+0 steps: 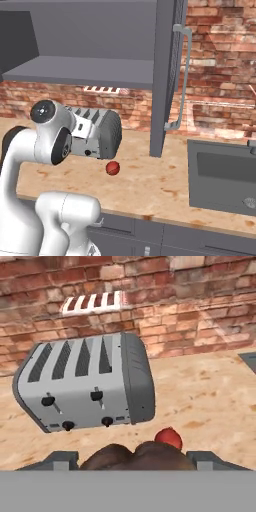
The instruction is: Pick the onion, mushroom from the counter and place them in the cabinet. Then close the cabinet.
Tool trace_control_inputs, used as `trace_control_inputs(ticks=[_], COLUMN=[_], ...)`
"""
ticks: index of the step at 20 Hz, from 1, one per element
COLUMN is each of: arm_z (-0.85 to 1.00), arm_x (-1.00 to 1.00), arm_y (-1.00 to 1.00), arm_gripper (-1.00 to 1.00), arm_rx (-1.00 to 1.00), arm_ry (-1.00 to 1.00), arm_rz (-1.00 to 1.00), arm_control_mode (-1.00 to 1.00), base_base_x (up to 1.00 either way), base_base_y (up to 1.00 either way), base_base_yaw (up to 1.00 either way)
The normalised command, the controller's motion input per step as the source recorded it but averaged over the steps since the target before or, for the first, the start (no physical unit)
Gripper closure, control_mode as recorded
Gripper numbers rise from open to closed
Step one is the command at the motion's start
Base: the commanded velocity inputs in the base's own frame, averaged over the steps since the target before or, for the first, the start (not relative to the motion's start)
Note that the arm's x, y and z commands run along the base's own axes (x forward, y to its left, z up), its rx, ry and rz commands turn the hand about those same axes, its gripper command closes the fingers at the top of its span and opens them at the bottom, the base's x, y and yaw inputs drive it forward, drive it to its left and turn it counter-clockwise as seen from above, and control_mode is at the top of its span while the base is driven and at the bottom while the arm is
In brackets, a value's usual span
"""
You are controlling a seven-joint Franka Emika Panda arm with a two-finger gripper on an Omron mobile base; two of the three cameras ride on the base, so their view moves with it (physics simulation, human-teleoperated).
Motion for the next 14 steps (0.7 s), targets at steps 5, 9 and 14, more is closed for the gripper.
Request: trace_control_inputs(ticks=[5,9,14], arm_z=[1.00,1.00,0.99], arm_x=[0.00,0.05,0.09], arm_y=[-0.27,-0.21,-0.21], arm_gripper=[1.00,1.00,1.00], arm_rx=[0.00,0.00,0.00], arm_ry=[-0.28,-0.29,-0.17], arm_rz=[-0.05,-0.05,-0.04], arm_control_mode=[-1.00,-1.00,-1.00], base_base_x=[0.00,0.00,0.00], base_base_y=[0.00,0.00,0.00], base_base_yaw=[0.00,0.00,0.00])
